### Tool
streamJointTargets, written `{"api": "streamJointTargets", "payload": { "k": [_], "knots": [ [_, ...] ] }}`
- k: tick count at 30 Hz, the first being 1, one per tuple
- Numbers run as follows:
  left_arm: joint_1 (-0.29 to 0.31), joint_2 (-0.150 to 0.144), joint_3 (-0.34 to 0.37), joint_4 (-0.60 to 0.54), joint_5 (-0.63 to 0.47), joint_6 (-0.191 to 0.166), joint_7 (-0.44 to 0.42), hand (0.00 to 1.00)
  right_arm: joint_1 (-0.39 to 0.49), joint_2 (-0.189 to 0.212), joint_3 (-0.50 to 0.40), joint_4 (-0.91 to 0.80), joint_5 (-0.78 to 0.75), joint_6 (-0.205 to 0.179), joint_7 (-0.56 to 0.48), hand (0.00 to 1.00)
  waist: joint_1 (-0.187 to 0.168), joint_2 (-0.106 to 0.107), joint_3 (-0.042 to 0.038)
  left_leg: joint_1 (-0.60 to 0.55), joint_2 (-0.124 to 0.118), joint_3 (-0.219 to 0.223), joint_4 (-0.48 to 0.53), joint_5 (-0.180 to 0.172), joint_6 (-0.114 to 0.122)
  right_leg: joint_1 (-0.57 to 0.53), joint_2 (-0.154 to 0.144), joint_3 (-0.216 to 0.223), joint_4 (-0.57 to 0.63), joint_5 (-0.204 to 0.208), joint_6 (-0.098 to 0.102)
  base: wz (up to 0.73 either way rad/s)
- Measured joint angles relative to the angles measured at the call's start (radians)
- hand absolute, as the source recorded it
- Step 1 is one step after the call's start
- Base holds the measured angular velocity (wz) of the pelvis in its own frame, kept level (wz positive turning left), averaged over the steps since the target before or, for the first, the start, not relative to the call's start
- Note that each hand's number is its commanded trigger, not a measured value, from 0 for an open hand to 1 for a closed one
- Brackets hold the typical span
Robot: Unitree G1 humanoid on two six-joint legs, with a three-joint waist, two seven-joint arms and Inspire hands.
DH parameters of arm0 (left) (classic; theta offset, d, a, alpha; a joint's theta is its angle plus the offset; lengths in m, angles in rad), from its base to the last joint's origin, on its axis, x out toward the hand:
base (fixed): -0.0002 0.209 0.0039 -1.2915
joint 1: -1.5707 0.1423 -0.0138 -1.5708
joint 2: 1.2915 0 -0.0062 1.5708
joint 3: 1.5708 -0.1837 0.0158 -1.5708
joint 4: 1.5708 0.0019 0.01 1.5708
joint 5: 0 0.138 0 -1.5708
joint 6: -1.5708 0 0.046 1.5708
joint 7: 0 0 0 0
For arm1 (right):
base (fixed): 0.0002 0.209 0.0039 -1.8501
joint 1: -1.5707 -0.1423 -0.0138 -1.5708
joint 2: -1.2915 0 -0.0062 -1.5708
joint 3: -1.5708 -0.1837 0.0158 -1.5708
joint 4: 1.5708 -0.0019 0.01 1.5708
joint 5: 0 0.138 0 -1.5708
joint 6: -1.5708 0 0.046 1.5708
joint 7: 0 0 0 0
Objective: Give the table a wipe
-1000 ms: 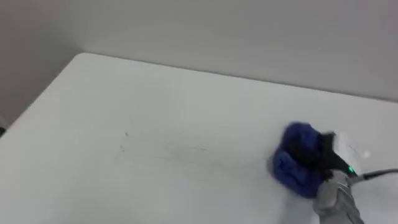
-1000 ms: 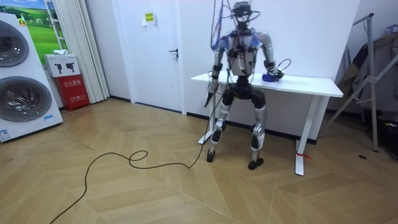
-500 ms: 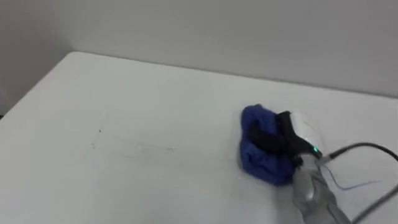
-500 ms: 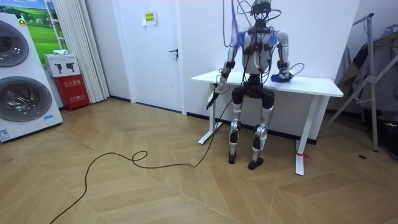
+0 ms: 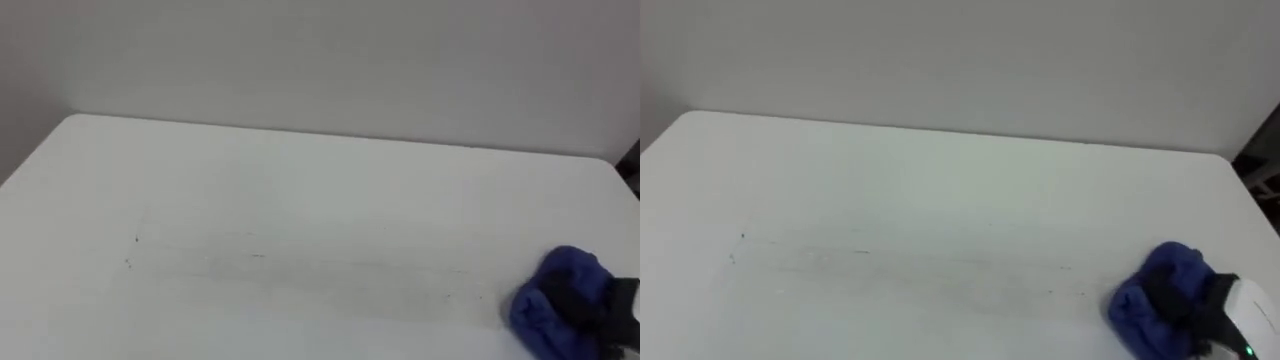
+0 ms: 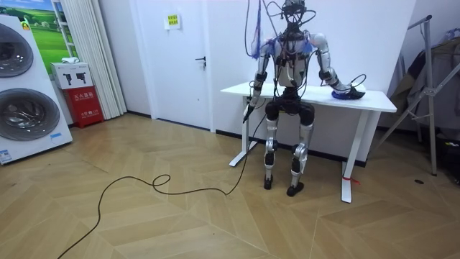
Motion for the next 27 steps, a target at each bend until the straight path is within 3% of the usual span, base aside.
{"api": "streamJointTargets", "payload": {
  "k": [1,2,4,5,7,9,10,14,15,16,19,21,22,27],
  "knots": [
    [-0.011,0.000,-0.015,0.020,0.000,0.004,0.004,0.00,-0.046,0.023,0.086,-0.062,-0.051,0.045,0.052,1.00,0.021,-0.001,0.0056,-0.009,0.000,-0.008,0.000,0.000,0.000,-0.009,0.005,0.005,0.002,0.006,-0.004,-0.58],
    [-0.014,-0.001,-0.017,0.021,0.000,0.010,0.004,0.00,-0.073,0.030,0.134,-0.093,-0.085,0.058,0.076,1.00,0.029,-0.002,0.0077,-0.015,0.001,-0.011,0.001,0.001,-0.002,-0.015,0.009,0.008,0.002,0.009,-0.008,-0.28],
    [-0.030,-0.014,-0.017,0.021,0.000,0.019,0.009,0.00,-0.226,0.077,0.307,-0.131,-0.149,0.063,0.155,1.00,0.072,-0.002,0.0303,-0.017,0.006,-0.020,-0.005,0.006,-0.009,-0.022,0.018,0.009,0.002,0.004,-0.017,0.07],
    [-0.034,-0.016,-0.018,0.020,0.000,0.021,0.011,0.00,-0.264,0.083,0.338,-0.131,-0.150,0.060,0.177,1.00,0.080,-0.002,0.0344,-0.017,0.005,-0.033,-0.006,0.007,-0.011,-0.023,0.019,0.007,0.001,0.002,-0.018,0.50],
    [-0.034,-0.019,-0.021,0.012,-0.002,0.023,0.019,0.00,-0.369,0.089,0.386,-0.134,-0.147,0.041,0.225,1.00,0.127,-0.004,0.0349,-0.034,-0.002,-0.078,-0.008,0.011,-0.009,-0.021,0.014,-0.031,-0.005,-0.006,-0.026,0.72],
    [-0.017,-0.020,-0.018,0.011,0.000,0.037,0.025,0.00,-0.401,0.084,0.387,-0.142,-0.147,0.038,0.236,1.00,0.142,-0.014,0.0320,-0.049,-0.010,-0.113,-0.011,0.019,-0.009,-0.018,0.015,-0.040,-0.014,-0.009,-0.025,0.50],
    [-0.011,-0.024,-0.015,0.019,0.003,0.048,0.026,0.00,-0.408,0.082,0.384,-0.130,-0.148,0.039,0.240,1.00,0.147,-0.011,0.0386,-0.061,-0.012,-0.123,-0.012,0.027,-0.006,-0.022,0.014,-0.046,-0.016,-0.003,-0.026,0.32],
    [0.049,-0.028,0.012,-0.030,0.003,0.058,0.030,0.00,-0.272,0.081,0.324,-0.032,-0.186,-0.004,0.223,1.00,0.114,-0.008,0.0413,-0.054,-0.020,-0.152,-0.011,0.032,-0.002,0.001,0.004,-0.079,-0.023,-0.004,-0.019,0.33],
    [0.070,-0.026,0.016,-0.033,0.007,0.058,0.031,0.00,-0.182,0.082,0.274,-0.031,-0.163,-0.062,0.171,1.00,0.093,0.001,0.0403,-0.046,-0.021,-0.158,-0.011,0.028,0.002,0.015,-0.005,-0.073,-0.027,-0.015,-0.009,0.20],
    [0.103,-0.026,0.030,-0.035,0.031,0.058,0.033,0.00,-0.103,0.077,0.240,-0.036,-0.164,-0.108,0.129,1.00,0.064,-0.004,0.0216,-0.041,-0.024,-0.160,-0.010,0.020,0.000,0.023,-0.006,-0.064,-0.031,-0.028,0.008,0.10],
    [0.120,-0.021,0.105,-0.052,0.092,0.057,0.037,0.00,0.061,0.057,0.111,-0.042,-0.137,-0.197,0.015,1.00,0.005,0.001,0.0136,-0.022,-0.028,-0.159,0.002,0.011,0.008,0.051,-0.009,-0.058,-0.032,-0.029,0.011,0.00],
    [0.121,-0.009,0.120,-0.061,0.094,0.053,0.037,0.00,0.130,0.039,0.045,-0.036,-0.101,-0.219,-0.043,1.00,-0.030,0.006,0.0097,-0.012,-0.033,-0.159,0.005,0.008,0.013,0.064,-0.014,-0.058,-0.032,-0.027,0.017,0.00],
    [0.122,0.000,0.121,-0.066,0.101,0.044,0.038,0.00,0.169,0.024,0.006,-0.030,-0.079,-0.228,-0.075,1.00,-0.050,0.009,0.0035,-0.004,-0.037,-0.156,0.005,0.005,0.017,0.072,-0.018,-0.058,-0.032,-0.026,0.021,0.00],
    [0.093,0.023,0.115,-0.083,0.099,0.016,0.037,0.00,0.184,-0.026,-0.060,0.055,0.007,-0.244,-0.112,1.00,-0.100,0.005,-0.0004,0.018,-0.049,-0.152,0.008,-0.002,0.029,0.090,-0.018,-0.029,-0.030,-0.020,0.033,-0.10]
  ]
}}
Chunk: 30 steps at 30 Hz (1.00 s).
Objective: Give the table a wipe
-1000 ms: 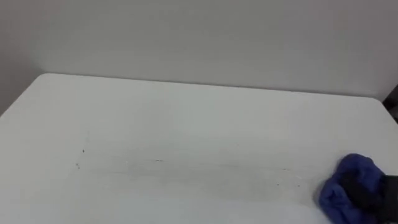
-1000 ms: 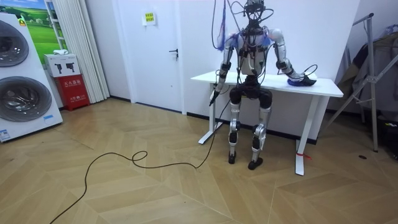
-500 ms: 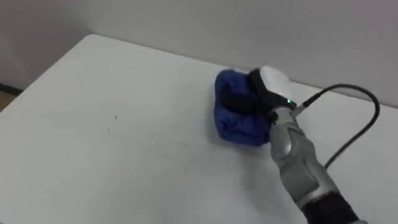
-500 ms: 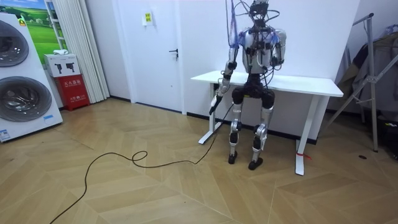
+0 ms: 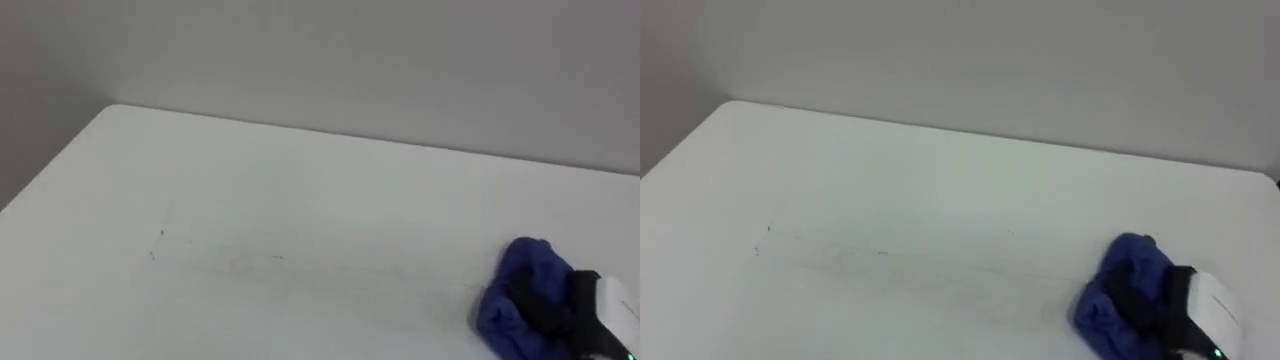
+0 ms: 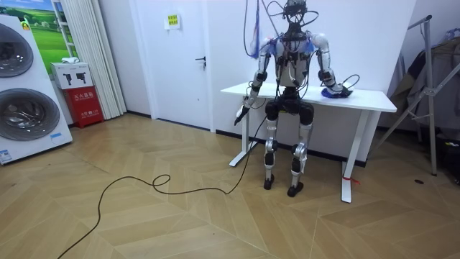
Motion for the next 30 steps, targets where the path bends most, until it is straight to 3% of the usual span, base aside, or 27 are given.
{"api": "streamJointTargets", "payload": {
  "k": [2,5,8,10,12,13,14,15,17,19,20,23,26,30],
  "knots": [
    [-0.020,-0.002,-0.004,0.000,-0.010,-0.010,0.000,0.00,-0.010,-0.002,-0.003,0.005,0.010,0.009,0.009,1.00,0.007,0.000,-0.0002,0.003,-0.003,0.005,0.001,-0.002,0.004,-0.001,-0.002,0.008,0.000,0.001,0.002,-0.09],
    [-0.035,-0.005,-0.041,0.002,-0.021,-0.011,0.002,0.00,-0.057,0.002,0.014,-0.002,0.005,0.056,0.031,1.00,0.012,0.000,0.0000,0.007,-0.003,0.022,-0.001,-0.005,0.009,-0.008,0.001,0.032,0.000,0.009,0.006,-0.22],
    [-0.064,-0.029,-0.077,0.013,-0.046,-0.009,0.007,0.00,-0.110,0.030,0.041,-0.056,-0.001,0.160,0.087,1.00,0.043,0.003,0.0018,0.003,0.006,0.059,-0.005,-0.006,0.010,-0.033,0.009,0.071,0.002,0.018,0.004,-0.42],
    [-0.097,-0.037,-0.129,0.055,-0.060,-0.007,0.010,0.00,-0.158,0.045,0.128,-0.136,-0.052,0.258,0.160,1.00,0.089,0.004,0.0060,0.000,0.013,0.097,-0.017,-0.005,0.006,-0.059,0.017,0.101,0.013,0.023,-0.004,-0.51],
    [-0.106,-0.044,-0.155,0.065,-0.062,0.007,0.013,0.00,-0.217,0.068,0.226,-0.206,-0.112,0.301,0.235,1.00,0.092,0.004,0.0085,-0.017,0.013,0.096,-0.017,-0.001,0.001,-0.081,0.022,0.108,0.016,0.023,-0.008,-0.10],
    [-0.118,-0.051,-0.174,0.065,-0.073,0.010,0.018,0.00,-0.272,0.091,0.293,-0.234,-0.150,0.314,0.277,1.00,0.108,0.007,0.0175,-0.026,0.015,0.094,-0.020,0.002,-0.003,-0.093,0.024,0.107,0.016,0.023,-0.011,0.07],
    [-0.125,-0.054,-0.179,0.065,-0.082,0.013,0.019,0.00,-0.299,0.098,0.332,-0.238,-0.161,0.314,0.296,1.00,0.118,0.008,0.0224,-0.030,0.016,0.091,-0.020,0.003,-0.004,-0.095,0.026,0.105,0.013,0.024,-0.013,0.13],
    [-0.140,-0.059,-0.186,0.065,-0.090,0.013,0.018,0.00,-0.348,0.111,0.393,-0.239,-0.175,0.312,0.335,0.72,0.134,0.007,0.0320,-0.032,0.017,0.083,-0.020,0.004,-0.006,-0.095,0.026,0.096,0.011,0.023,-0.017,0.33],
    [-0.144,-0.066,-0.199,0.061,-0.099,0.012,0.018,0.00,-0.388,0.129,0.448,-0.242,-0.201,0.311,0.386,0.00,0.166,0.007,0.0330,-0.037,0.012,0.061,-0.027,0.008,-0.002,-0.093,0.023,0.077,0.011,0.021,-0.027,0.37],
    [-0.151,-0.084,-0.200,0.061,-0.112,0.013,0.018,0.00,-0.440,0.131,0.488,-0.244,-0.223,0.302,0.418,0.00,0.198,0.014,0.0480,-0.062,0.012,0.051,-0.023,0.019,0.000,-0.103,0.021,0.065,0.011,0.026,-0.029,0.20],
    [-0.150,-0.086,-0.200,0.061,-0.124,0.013,0.018,0.00,-0.442,0.131,0.491,-0.245,-0.226,0.300,0.418,0.00,0.197,0.015,0.0476,-0.070,0.012,0.047,-0.023,0.022,0.001,-0.110,0.019,0.057,0.012,0.027,-0.029,0.30],
    [-0.147,-0.087,-0.200,0.059,-0.128,0.013,0.018,0.00,-0.435,0.124,0.490,-0.241,-0.231,0.293,0.416,0.00,0.193,0.014,0.0441,-0.077,0.012,0.034,-0.024,0.024,0.001,-0.109,0.017,0.043,0.012,0.026,-0.028,0.13],
    [-0.146,-0.086,-0.209,0.024,-0.144,0.013,0.018,0.00,-0.412,0.121,0.486,-0.239,-0.229,0.281,0.416,0.00,0.185,0.004,0.0293,-0.082,0.011,0.032,-0.023,0.019,0.000,-0.105,0.018,0.047,0.012,0.024,-0.027,0.00],
    [-0.139,-0.082,-0.234,0.000,-0.147,0.013,-0.003,0.00,-0.383,0.117,0.485,-0.241,-0.222,0.246,0.418,0.00,0.162,0.010,0.0278,-0.052,0.010,0.038,-0.024,0.016,0.001,-0.081,0.018,0.060,0.012,0.023,-0.026,-0.07]
  ]
}}
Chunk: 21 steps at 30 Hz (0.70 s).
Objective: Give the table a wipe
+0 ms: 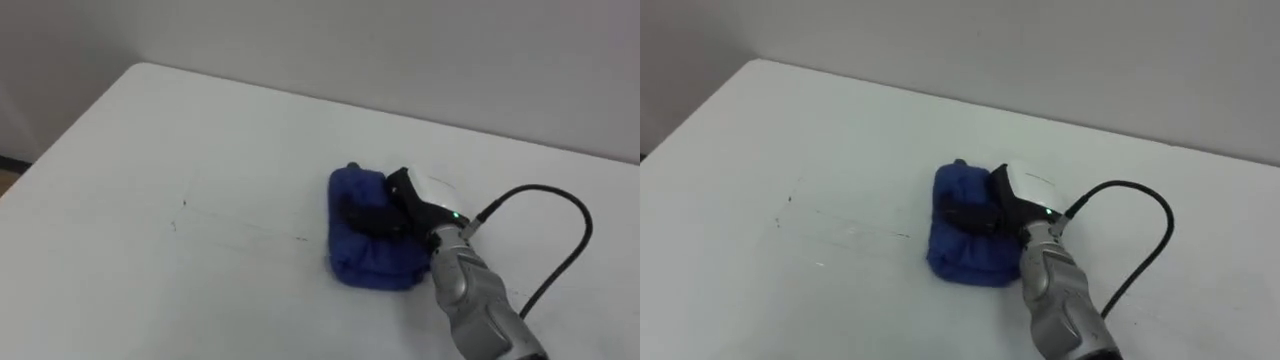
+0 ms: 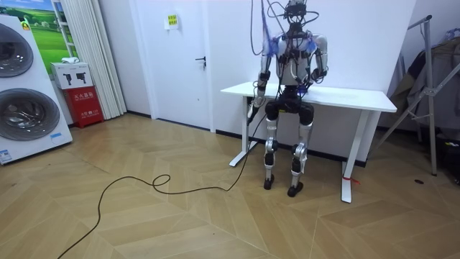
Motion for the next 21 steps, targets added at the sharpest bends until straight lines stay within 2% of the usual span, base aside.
{"api": "streamJointTargets", "payload": {
  "k": [5,7,13,16,19,21],
  "knots": [
    [0.004,-0.001,0.000,0.001,-0.001,0.000,-0.023,0.00,0.049,0.000,-0.039,0.000,0.005,-0.066,-0.015,0.00,-0.007,0.008,-0.0051,0.021,-0.002,0.003,0.001,-0.009,-0.001,0.009,-0.003,0.012,-0.002,-0.008,0.008,-0.02],
    [0.020,0.001,0.001,-0.003,0.000,0.000,-0.023,0.00,0.068,0.000,-0.039,-0.004,0.007,-0.102,-0.039,0.00,-0.027,0.014,-0.0086,0.021,-0.002,0.003,0.002,-0.006,0.003,0.010,-0.003,0.014,-0.002,-0.007,0.008,0.00],
    [0.031,0.008,0.004,-0.004,0.001,-0.002,-0.023,0.00,0.111,0.000,-0.047,-0.030,0.008,-0.149,-0.062,0.00,-0.056,0.019,-0.0066,0.026,-0.002,0.003,0.003,-0.006,0.003,0.023,-0.002,0.013,0.000,-0.007,0.008,0.00],
    [0.037,0.007,0.021,-0.005,0.016,-0.002,-0.029,0.00,0.146,0.000,-0.061,-0.048,0.036,-0.173,-0.063,0.00,-0.056,0.020,-0.0063,0.038,-0.001,0.011,0.000,-0.007,0.002,0.023,-0.001,0.024,-0.002,-0.008,0.010,-0.08],
    [0.046,0.007,0.027,-0.018,0.030,-0.002,-0.048,0.00,0.188,0.000,-0.083,-0.090,0.037,-0.179,-0.057,0.00,-0.066,0.019,-0.0066,0.037,-0.001,0.013,0.000,-0.012,0.001,0.023,-0.002,0.024,-0.002,-0.013,0.017,-0.01],
    [0.064,0.007,0.044,-0.025,0.030,-0.002,-0.052,0.00,0.205,-0.001,-0.105,-0.110,0.031,-0.180,-0.039,0.00,-0.090,0.016,-0.0079,0.037,-0.002,0.013,-0.001,-0.012,0.001,0.022,-0.003,0.023,-0.002,-0.015,0.020,0.00]
  ]
}}
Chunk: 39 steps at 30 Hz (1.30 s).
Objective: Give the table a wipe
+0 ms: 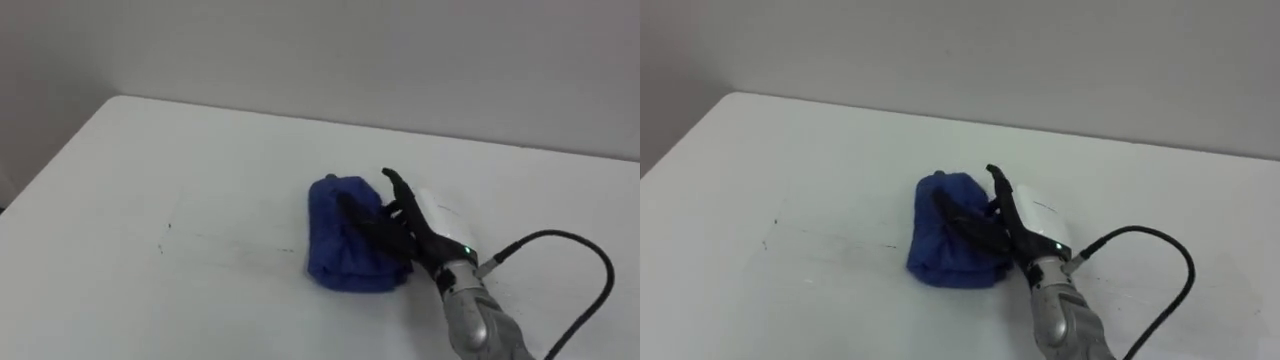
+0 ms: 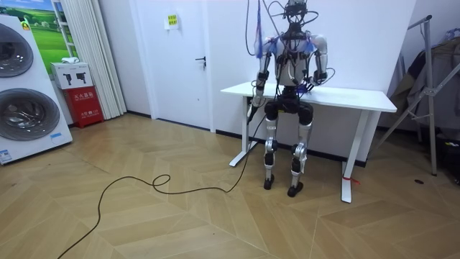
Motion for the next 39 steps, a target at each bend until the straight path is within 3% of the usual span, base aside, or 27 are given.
{"api": "streamJointTargets", "payload": {
  "k": [5,8,10,13,14,16,18,24,32,39],
  "knots": [
    [0.032,0.001,0.058,0.001,-0.001,-0.021,-0.003,0.00,0.041,-0.027,-0.178,-0.033,0.024,0.019,-0.004,0.00,-0.057,-0.010,-0.0003,0.001,-0.001,0.006,0.000,0.003,0.005,-0.004,0.000,0.007,0.004,0.006,-0.009,-0.04],
    [0.060,0.001,0.097,0.002,0.000,-0.030,-0.014,0.00,0.070,-0.071,-0.339,-0.075,0.052,0.031,-0.020,0.00,-0.083,-0.010,-0.0002,-0.004,0.004,0.024,0.000,0.000,0.004,-0.019,0.004,0.026,0.005,0.000,0.001,-0.20],
    [0.079,0.002,0.160,-0.003,0.018,-0.032,-0.033,0.00,0.079,-0.107,-0.481,-0.124,0.102,0.031,-0.061,0.00,-0.113,-0.016,0.0031,-0.004,0.005,0.030,-0.002,-0.002,0.005,-0.029,0.004,0.031,0.009,0.000,-0.001,-0.08],
    [0.103,0.011,0.210,-0.022,0.039,-0.038,-0.036,0.00,0.080,-0.160,-0.624,-0.129,0.169,0.031,-0.128,0.00,-0.129,-0.028,0.0090,-0.004,0.008,0.045,-0.004,-0.002,0.005,-0.033,0.007,0.049,0.016,0.006,-0.010,-0.17],
    [0.105,0.015,0.214,-0.022,0.039,-0.039,-0.036,0.00,0.083,-0.165,-0.646,-0.129,0.188,0.031,-0.140,0.00,-0.135,-0.037,0.0122,-0.003,0.008,0.046,-0.004,-0.002,0.005,-0.035,0.007,0.049,0.016,0.004,-0.009,0.00],
    [0.116,0.029,0.226,-0.023,0.044,-0.039,-0.036,0.00,0.108,-0.163,-0.711,-0.104,0.274,0.030,-0.196,0.00,-0.151,-0.044,0.0109,-0.003,0.010,0.049,-0.001,-0.010,-0.002,-0.035,0.008,0.051,0.016,-0.002,-0.001,-0.03],
    [0.128,0.034,0.240,-0.023,0.050,-0.039,-0.036,0.00,0.121,-0.163,-0.746,-0.062,0.380,0.031,-0.223,0.00,-0.157,-0.054,0.0082,-0.002,0.013,0.060,0.000,-0.013,-0.002,-0.041,0.010,0.063,0.021,-0.003,-0.002,-0.19],
    [0.171,0.037,0.315,-0.054,0.073,-0.038,-0.051,0.00,0.161,-0.162,-0.862,0.064,0.684,0.053,-0.315,0.00,-0.183,-0.054,0.0045,0.000,0.015,0.076,0.000,-0.016,-0.002,-0.047,0.013,0.082,0.023,0.006,-0.011,-0.09],
    [0.180,0.038,0.340,-0.052,0.078,-0.033,-0.059,0.00,0.217,-0.159,-0.902,0.225,0.996,0.053,-0.449,0.00,-0.196,-0.045,0.0068,0.000,0.018,0.080,-0.001,-0.017,-0.003,-0.050,0.014,0.083,0.022,-0.002,-0.003,0.00],
    [0.197,0.040,0.348,-0.052,0.062,-0.026,-0.056,0.00,0.215,-0.158,-0.959,0.465,1.277,0.050,-0.514,0.00,-0.234,-0.047,0.0048,-0.015,0.020,0.078,0.003,-0.018,-0.004,-0.059,0.009,0.075,0.021,-0.007,-0.008,0.03]
  ]
}}
